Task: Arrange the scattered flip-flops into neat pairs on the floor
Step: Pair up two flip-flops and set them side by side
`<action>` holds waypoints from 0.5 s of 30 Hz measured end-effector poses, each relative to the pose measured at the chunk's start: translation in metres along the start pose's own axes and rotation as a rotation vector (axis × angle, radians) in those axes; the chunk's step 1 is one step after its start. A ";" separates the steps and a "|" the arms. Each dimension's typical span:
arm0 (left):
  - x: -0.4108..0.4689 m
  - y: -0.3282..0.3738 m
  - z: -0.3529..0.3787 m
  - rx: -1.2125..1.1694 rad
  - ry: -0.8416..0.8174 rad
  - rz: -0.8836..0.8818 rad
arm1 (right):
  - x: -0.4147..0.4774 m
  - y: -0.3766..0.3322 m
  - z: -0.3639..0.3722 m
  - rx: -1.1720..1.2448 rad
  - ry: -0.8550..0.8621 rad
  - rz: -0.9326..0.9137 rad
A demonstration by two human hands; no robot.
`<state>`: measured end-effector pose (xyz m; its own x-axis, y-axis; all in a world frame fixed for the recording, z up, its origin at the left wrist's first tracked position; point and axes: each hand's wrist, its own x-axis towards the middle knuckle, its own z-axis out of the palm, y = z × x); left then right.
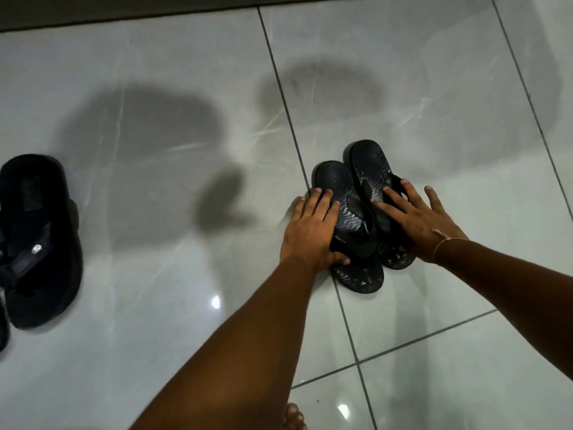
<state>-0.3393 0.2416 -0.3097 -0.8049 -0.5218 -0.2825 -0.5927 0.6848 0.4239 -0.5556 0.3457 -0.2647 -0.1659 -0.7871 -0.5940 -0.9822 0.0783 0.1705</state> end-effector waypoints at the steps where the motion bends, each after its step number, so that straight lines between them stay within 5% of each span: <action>1: 0.002 0.003 0.002 -0.005 0.007 -0.006 | 0.001 0.004 0.000 0.015 0.003 -0.004; 15: 0.003 0.016 -0.011 0.086 -0.049 -0.079 | -0.003 0.001 -0.008 -0.098 0.021 0.028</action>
<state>-0.3514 0.2451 -0.2940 -0.7545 -0.5521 -0.3549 -0.6532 0.6843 0.3240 -0.5549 0.3429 -0.2565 -0.1901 -0.7983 -0.5714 -0.9638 0.0411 0.2633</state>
